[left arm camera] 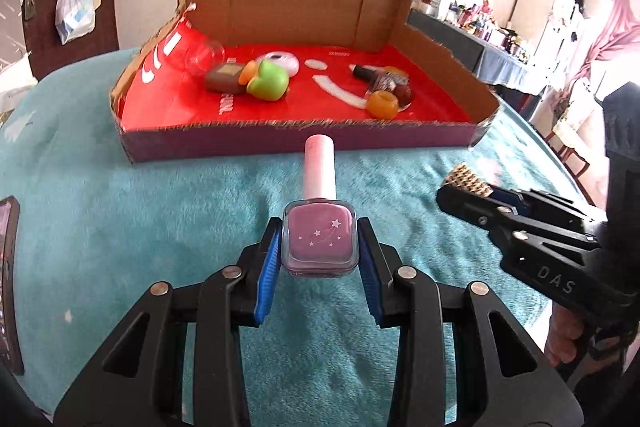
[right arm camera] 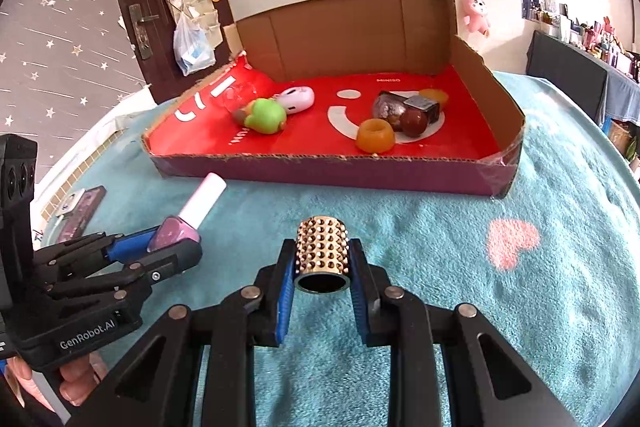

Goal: Organize rigid objects
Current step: 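Lift the nail polish and gold cylinder and carry them into the box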

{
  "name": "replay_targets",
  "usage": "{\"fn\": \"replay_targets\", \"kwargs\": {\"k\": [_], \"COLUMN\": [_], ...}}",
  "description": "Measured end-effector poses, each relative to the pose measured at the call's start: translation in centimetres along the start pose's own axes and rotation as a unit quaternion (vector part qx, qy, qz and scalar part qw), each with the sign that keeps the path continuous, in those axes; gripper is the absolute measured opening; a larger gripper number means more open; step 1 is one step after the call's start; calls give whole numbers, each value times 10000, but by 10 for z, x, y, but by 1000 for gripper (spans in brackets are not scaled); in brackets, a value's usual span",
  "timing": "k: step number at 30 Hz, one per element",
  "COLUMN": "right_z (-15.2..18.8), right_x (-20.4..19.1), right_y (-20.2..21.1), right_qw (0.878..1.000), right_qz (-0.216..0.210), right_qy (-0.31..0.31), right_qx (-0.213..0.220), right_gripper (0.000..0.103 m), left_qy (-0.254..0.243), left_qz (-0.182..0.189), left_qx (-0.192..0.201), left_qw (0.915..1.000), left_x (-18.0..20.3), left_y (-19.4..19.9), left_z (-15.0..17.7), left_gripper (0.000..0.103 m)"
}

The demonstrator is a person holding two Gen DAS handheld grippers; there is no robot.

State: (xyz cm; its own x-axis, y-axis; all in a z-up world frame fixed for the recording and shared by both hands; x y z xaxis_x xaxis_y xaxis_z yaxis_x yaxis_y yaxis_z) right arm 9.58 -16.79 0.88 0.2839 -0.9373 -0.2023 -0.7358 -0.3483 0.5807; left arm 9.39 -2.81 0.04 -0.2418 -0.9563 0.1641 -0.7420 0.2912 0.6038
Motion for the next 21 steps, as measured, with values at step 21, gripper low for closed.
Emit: {"fn": "replay_targets", "kwargs": {"k": [21], "right_z": [-47], "right_x": [-6], "right_y": [6], "right_qw": [9989], "right_qz": [-105], "right_qy": [328], "right_qx": [303], "right_gripper": [27], "left_qy": [-339], "left_qz": [88], "left_qx": [423], "left_qw": [9985], "left_x": [1], "left_y": [7], "left_z": [-50], "left_gripper": [34]}}
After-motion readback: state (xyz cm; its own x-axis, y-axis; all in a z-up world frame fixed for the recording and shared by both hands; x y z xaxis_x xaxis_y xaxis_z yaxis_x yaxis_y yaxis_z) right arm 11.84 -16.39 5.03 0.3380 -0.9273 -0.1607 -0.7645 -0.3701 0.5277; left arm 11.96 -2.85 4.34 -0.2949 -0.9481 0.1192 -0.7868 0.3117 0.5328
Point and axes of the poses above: each gripper's, at about its wrist camera, not at the fingertips, and y roughly against the way its jaws point, x to its right, z to its underside, the point moved 5 cm from there along -y, roughly the way its jaws point, and after that the axes turned 6 degrees about x, right-handed, at the moved point
